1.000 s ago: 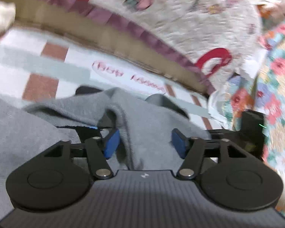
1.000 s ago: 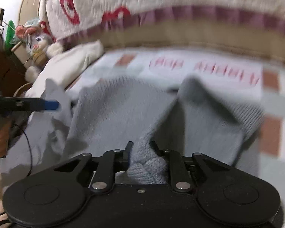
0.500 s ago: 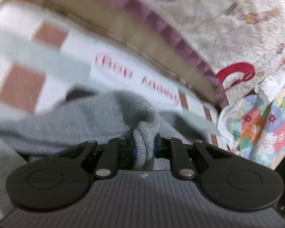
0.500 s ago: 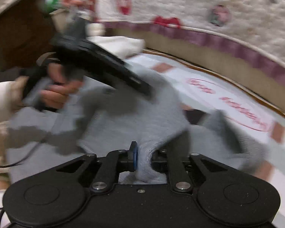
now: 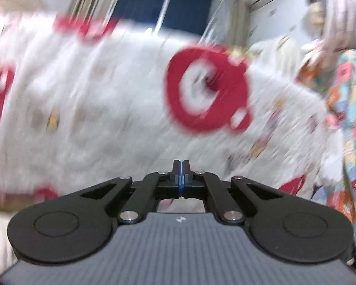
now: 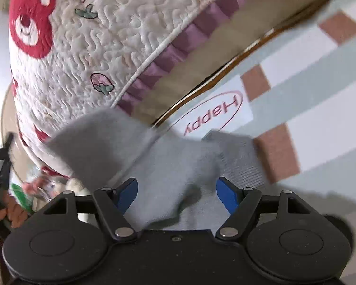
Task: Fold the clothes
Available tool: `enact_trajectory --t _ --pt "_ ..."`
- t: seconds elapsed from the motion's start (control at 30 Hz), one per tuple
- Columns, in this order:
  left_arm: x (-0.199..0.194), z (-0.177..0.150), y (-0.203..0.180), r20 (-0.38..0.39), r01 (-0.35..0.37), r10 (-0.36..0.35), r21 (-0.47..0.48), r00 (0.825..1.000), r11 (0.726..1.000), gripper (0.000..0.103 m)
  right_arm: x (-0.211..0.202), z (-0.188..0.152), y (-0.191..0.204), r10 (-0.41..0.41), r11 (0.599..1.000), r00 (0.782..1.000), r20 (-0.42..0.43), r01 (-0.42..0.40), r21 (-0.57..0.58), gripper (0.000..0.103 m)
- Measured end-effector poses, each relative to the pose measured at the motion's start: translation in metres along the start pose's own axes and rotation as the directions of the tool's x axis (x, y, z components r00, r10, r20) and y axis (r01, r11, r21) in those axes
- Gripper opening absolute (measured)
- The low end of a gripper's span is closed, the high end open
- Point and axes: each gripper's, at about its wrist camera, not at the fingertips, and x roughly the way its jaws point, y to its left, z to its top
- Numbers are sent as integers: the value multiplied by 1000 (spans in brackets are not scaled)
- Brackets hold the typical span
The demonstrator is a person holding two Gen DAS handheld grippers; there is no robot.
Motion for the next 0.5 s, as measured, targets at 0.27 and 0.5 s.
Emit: enact_trajectory --t 0.27,0.5 --pt "-28 -74 -21 -307 76 -69 9 949 997 2 34 -16 21 -84 995 994 -72 79 -63 78" --pt "-45 -183 33 -551 -86 74 5 831 996 5 40 -31 57 -204 911 977 -57 168 -377 73"
